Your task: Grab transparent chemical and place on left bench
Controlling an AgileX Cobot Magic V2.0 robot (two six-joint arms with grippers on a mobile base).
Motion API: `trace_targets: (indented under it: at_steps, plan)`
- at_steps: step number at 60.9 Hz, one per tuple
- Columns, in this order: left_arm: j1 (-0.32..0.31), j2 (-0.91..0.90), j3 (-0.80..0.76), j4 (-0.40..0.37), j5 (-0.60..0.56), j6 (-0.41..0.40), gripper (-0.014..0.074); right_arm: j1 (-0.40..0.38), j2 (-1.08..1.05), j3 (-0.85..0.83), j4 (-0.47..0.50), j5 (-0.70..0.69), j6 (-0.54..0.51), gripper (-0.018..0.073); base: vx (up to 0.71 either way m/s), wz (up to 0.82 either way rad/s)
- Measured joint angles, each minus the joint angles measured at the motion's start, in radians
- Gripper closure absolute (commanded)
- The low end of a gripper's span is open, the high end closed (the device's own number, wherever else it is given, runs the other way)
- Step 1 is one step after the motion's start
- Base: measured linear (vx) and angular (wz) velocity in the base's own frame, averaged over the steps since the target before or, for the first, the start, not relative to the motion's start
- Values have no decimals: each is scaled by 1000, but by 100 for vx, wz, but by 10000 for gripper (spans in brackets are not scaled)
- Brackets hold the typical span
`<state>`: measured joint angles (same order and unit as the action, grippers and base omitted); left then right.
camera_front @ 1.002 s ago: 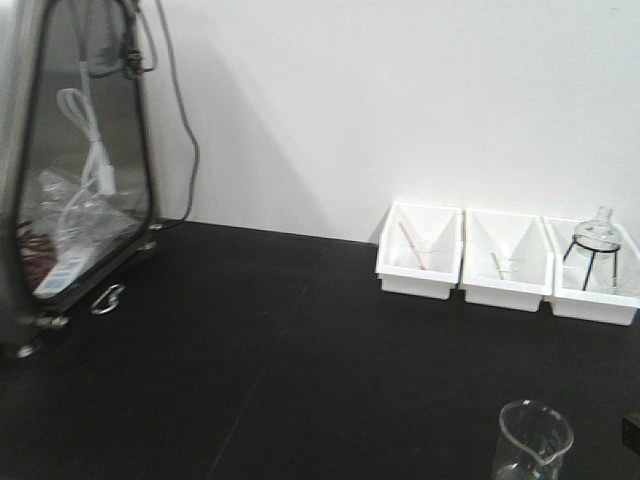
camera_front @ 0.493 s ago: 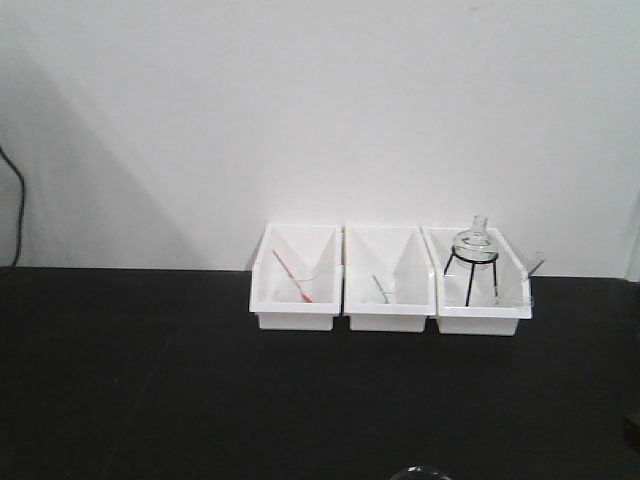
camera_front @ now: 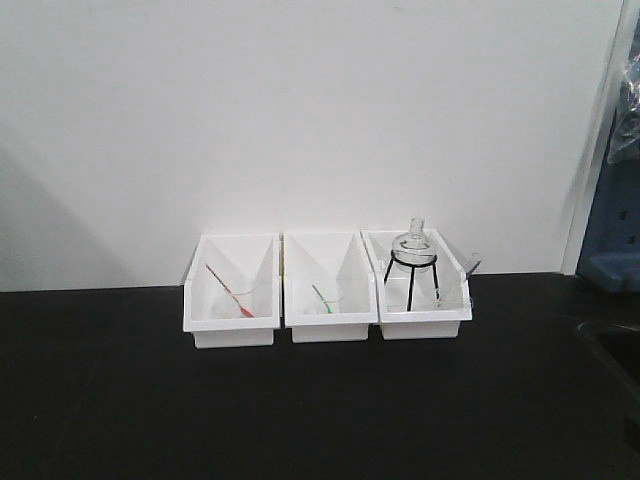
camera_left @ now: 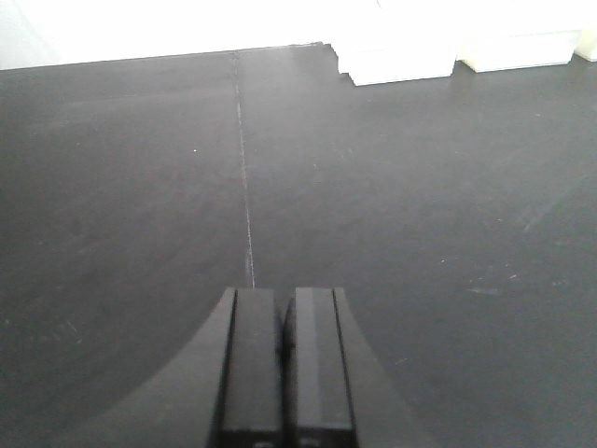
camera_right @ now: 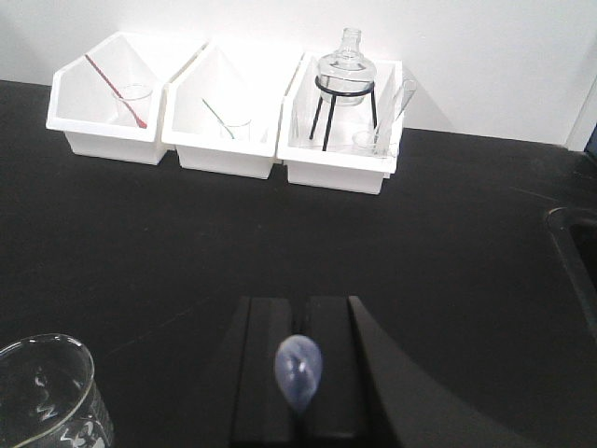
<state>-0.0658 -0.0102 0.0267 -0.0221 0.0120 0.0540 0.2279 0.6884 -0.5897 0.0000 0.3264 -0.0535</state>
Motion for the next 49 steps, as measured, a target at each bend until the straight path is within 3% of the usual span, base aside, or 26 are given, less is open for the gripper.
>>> trace_targets:
  at_steps: [21,33,40,49]
  plan:
    - [0,0,0,0,0,0,600,0,0,0,17,-13,4,559,0,1]
    - [0,0,0,0,0,0,600,5,85,0,156,-246,4,559,0,0]
    - [0,0,0,0,0,0,600,80,195,-1,188,-414,6,559,0,0]
    - [0,0,0,0,0,0,600,243,326,-1,97,-562,7,559,0,0]
